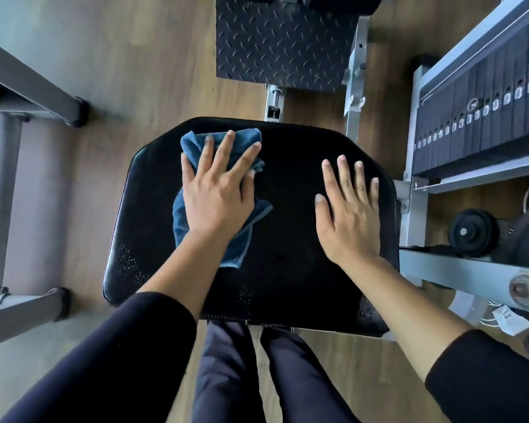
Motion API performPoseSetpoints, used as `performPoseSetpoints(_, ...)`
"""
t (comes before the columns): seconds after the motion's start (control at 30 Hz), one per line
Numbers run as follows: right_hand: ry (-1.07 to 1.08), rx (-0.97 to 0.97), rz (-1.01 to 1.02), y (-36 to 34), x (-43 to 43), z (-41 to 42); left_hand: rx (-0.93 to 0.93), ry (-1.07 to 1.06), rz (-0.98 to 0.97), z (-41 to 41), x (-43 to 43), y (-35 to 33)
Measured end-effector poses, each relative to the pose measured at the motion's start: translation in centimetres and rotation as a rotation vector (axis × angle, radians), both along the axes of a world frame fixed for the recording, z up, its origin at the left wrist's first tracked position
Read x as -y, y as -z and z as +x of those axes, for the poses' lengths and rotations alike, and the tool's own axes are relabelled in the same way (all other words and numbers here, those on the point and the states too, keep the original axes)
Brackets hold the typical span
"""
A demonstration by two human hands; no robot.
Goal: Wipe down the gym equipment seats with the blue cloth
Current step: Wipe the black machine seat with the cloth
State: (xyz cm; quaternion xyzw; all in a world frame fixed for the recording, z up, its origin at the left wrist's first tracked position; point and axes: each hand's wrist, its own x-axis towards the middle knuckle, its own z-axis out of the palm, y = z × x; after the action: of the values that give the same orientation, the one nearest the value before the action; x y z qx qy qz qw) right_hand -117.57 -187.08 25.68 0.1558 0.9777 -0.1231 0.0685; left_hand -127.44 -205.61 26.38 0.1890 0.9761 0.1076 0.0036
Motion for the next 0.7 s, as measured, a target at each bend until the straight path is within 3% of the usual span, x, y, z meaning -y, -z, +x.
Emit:
performPoseSetpoints(0.3, -0.117, -0.006, -0.067, -0.5, -1.6, 1.8, 0.047, 0.092, 0.024, 10.8, -1.9, -1.8)
performPoseSetpoints(0.43, -0.157, -0.024, -0.059, -1.0, -2.7, 5.5, 0.022, 0.071, 0.050, 12.3, -3.3, -1.7)
performPoseSetpoints(0.7, -0.053, -0.016, -0.036, -1.6, -0.9, 9.2, -0.088, 0.233, 0.144, 12.8, -0.5, -1.0)
